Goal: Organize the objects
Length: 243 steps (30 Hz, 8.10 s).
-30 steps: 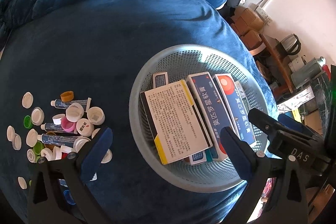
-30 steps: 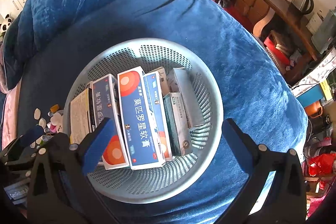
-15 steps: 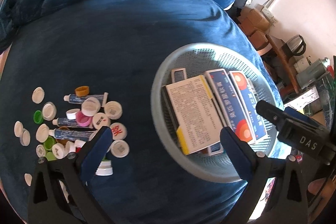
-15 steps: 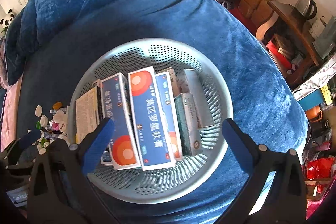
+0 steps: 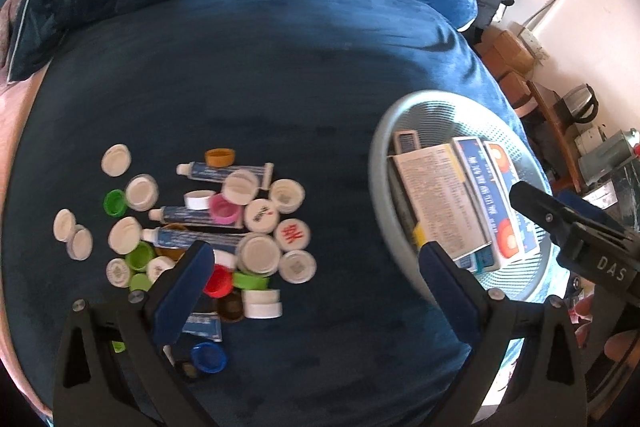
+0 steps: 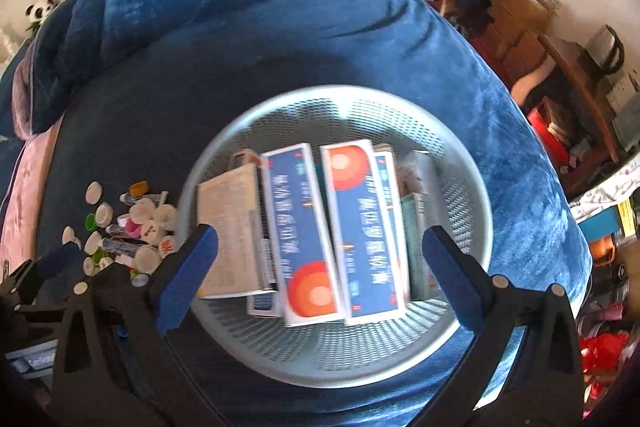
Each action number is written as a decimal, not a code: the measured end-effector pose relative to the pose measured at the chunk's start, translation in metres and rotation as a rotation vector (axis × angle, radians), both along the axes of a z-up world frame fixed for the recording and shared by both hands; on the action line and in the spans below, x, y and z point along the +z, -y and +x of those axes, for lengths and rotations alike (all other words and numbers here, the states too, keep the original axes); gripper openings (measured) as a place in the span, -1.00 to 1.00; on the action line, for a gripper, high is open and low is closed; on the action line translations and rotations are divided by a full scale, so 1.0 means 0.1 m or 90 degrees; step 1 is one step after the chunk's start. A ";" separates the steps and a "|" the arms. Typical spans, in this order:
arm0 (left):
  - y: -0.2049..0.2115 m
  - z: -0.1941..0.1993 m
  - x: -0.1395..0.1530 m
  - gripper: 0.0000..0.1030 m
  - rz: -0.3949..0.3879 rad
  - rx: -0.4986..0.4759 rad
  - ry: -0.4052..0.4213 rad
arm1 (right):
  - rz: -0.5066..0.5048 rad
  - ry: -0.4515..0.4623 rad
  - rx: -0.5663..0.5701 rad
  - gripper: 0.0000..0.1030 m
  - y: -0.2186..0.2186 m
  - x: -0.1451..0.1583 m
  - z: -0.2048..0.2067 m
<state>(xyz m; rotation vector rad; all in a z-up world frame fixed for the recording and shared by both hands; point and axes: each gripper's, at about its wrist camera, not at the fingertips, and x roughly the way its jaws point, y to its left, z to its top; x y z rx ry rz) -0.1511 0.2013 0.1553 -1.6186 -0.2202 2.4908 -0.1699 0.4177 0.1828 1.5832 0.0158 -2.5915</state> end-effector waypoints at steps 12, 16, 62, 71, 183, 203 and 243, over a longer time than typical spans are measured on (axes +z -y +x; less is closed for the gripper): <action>0.82 0.15 -0.14 0.99 -0.003 0.079 0.019 | 0.079 -0.010 0.192 1.00 0.93 -0.07 0.13; 1.09 0.23 -0.22 0.99 -0.006 0.107 0.030 | 0.096 -0.001 0.260 1.00 1.24 -0.15 0.19; 2.19 0.94 -1.01 0.72 0.077 0.255 0.115 | 0.105 0.272 0.538 -0.59 2.93 -1.48 0.72; 1.94 0.81 -1.16 0.17 0.081 0.211 0.133 | 0.078 0.296 0.513 -0.55 2.92 -1.54 0.72; -1.52 0.36 -0.03 -0.16 0.207 -0.228 0.090 | -0.235 -0.033 -0.196 -0.09 -1.39 -0.01 0.09; -0.85 0.05 0.15 0.99 0.062 -0.076 -0.026 | -0.096 -0.027 -0.053 1.00 -0.76 0.02 0.13; -0.49 0.13 0.27 0.99 0.011 -0.033 -0.082 | -0.031 -0.021 0.022 1.00 -0.28 0.02 0.17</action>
